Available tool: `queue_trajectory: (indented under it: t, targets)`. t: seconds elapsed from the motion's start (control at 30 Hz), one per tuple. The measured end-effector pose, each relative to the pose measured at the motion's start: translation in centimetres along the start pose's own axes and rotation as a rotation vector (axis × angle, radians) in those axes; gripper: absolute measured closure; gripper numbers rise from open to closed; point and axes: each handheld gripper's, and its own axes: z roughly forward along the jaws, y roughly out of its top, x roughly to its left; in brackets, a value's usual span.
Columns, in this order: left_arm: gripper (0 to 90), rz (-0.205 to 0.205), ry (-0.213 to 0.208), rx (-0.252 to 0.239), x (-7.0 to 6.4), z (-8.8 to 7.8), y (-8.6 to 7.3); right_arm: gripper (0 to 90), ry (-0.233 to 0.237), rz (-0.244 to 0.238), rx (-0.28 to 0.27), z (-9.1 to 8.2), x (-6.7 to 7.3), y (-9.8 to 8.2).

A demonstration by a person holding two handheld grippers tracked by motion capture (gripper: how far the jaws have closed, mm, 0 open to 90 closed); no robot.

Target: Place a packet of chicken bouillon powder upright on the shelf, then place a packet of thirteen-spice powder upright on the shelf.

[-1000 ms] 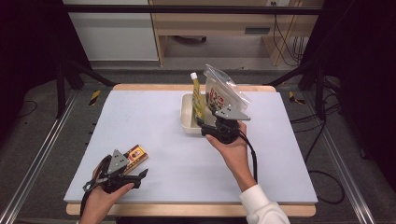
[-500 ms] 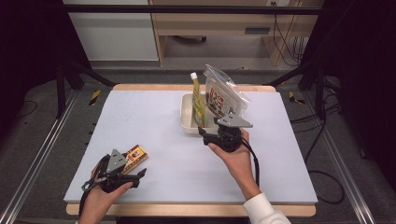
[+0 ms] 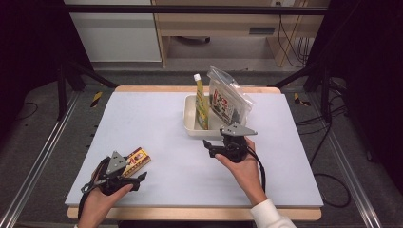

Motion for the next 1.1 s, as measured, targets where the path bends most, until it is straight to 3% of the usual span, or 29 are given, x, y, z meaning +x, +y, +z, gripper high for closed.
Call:
queue_trajectory:
  t: [0.1,0.13,0.2,0.63,0.67,0.77,0.93,1.1]
  targets:
    - [9.7,-0.001,-0.001,0.008,0.1,0.0,0.0,21.2,0.004,-0.014,0.023,-0.2,0.1,-0.4]
    - [9.8,-0.003,0.0,0.012,0.2,0.0,0.0,19.4,0.001,-0.045,0.063,-0.3,0.0,-0.9]
    - [9.9,-0.004,0.001,0.016,0.3,0.0,-0.1,18.9,-0.002,-0.07,0.091,-0.6,0.0,-1.4]
    - [12.6,-0.019,-0.005,0.037,0.9,-0.2,0.0,15.4,-0.009,-0.087,0.165,-3.0,-0.7,-4.4]
    - [12.7,0.003,-0.002,0.071,1.1,-0.3,0.5,14.7,-0.011,-0.073,0.171,-3.3,-1.0,-4.7]
    - [13.5,0.014,0.003,0.11,1.3,-0.3,1.0,13.7,-0.009,-0.069,0.184,-3.4,-1.1,-4.9]
    - [13.0,0.06,0.017,0.263,2.1,-0.1,2.9,12.3,-0.008,-0.076,0.183,-3.5,-0.9,-4.7]
    - [12.8,0.057,-0.009,0.334,2.9,0.0,3.7,12.2,-0.013,-0.072,0.191,-3.4,-0.9,-4.9]
